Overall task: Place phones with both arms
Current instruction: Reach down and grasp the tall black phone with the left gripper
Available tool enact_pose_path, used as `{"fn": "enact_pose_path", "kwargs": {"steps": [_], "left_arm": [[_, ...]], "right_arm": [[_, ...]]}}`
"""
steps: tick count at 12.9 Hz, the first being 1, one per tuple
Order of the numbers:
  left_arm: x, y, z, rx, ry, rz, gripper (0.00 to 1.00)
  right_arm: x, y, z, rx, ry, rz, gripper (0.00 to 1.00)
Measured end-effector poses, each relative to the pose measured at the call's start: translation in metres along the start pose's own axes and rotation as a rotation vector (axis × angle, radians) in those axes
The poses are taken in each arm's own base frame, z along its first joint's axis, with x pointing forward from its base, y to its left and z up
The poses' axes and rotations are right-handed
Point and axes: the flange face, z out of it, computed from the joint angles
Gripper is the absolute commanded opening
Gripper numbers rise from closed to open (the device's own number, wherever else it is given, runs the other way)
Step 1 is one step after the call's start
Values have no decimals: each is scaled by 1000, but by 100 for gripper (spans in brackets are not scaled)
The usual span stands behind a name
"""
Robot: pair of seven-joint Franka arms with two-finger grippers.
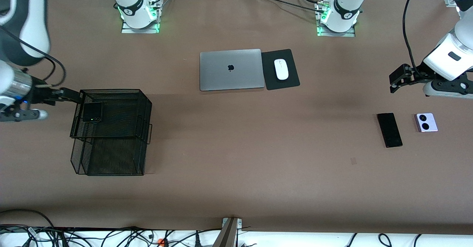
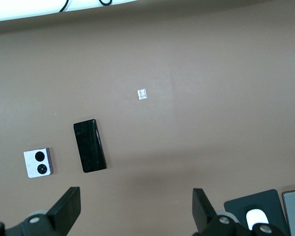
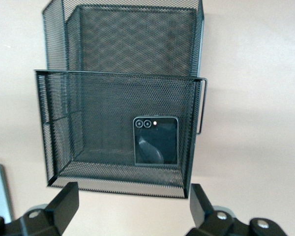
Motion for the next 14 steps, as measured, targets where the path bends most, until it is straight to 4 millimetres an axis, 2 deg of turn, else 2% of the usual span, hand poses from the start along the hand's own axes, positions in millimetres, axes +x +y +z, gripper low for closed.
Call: {"fn": "enact_pose_path", "kwargs": {"steps": [3, 7, 9, 11, 14], "left_arm": [[0, 0, 0, 0, 0, 0, 100], [-1, -1, 1, 0, -14, -1, 100], [-6, -7, 14, -1, -81, -11, 100], [-5, -29, 48, 2, -184, -44, 100], [8, -96, 130, 50, -273, -115, 100]], "right_arm": [[-2, -1, -29, 1, 4, -2, 100], [-3, 0, -36, -1, 8, -1, 100], [-3, 0, -36, -1, 6, 0, 100], [-3, 0, -35, -2, 5, 0, 100], [-3, 0, -35, -2, 4, 1, 100]]}}
